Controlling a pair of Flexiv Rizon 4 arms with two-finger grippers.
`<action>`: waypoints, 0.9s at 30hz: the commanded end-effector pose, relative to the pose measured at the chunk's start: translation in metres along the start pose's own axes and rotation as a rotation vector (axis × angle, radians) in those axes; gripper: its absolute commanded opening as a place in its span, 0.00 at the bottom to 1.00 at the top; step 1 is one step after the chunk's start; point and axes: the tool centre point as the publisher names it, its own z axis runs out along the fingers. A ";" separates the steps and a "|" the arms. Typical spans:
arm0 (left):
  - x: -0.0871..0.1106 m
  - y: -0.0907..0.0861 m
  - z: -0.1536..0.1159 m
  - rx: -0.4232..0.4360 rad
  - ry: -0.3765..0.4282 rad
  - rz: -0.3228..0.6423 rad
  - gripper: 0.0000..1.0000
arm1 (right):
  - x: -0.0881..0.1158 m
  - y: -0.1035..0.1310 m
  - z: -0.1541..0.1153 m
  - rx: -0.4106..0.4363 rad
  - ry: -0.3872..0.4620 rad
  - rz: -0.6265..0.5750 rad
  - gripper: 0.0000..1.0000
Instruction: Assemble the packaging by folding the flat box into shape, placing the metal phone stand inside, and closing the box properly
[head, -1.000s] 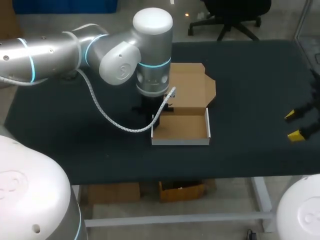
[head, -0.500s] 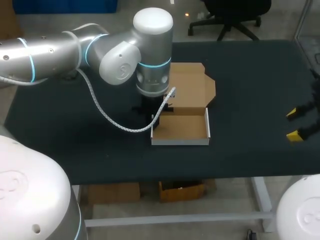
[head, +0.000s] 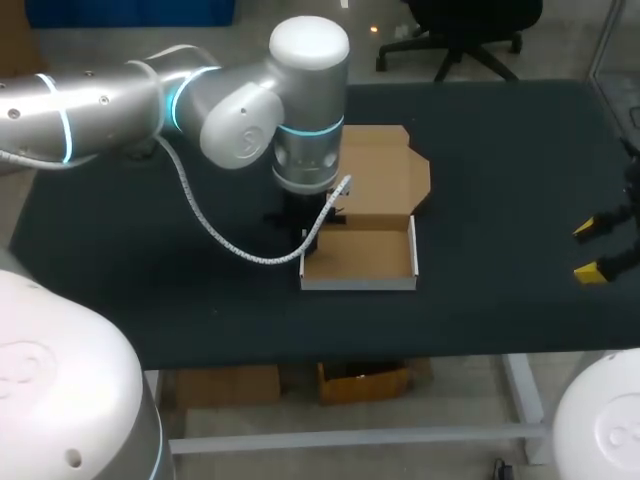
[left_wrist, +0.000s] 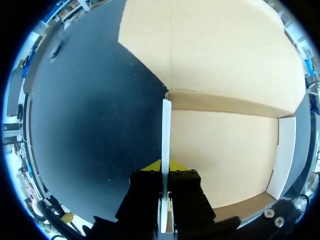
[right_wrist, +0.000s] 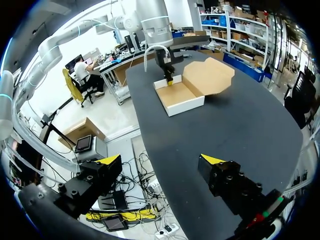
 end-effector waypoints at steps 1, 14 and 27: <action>0.009 0.000 0.000 0.011 -0.074 0.002 0.00 | 0.000 0.000 -0.001 -0.003 0.004 -0.001 1.00; 0.008 0.000 -0.003 0.045 -0.198 0.007 0.00 | 0.000 0.000 -0.001 -0.003 0.004 -0.001 1.00; -0.001 0.002 -0.001 0.044 -0.239 0.004 0.00 | 0.000 0.000 -0.001 -0.003 0.004 -0.001 1.00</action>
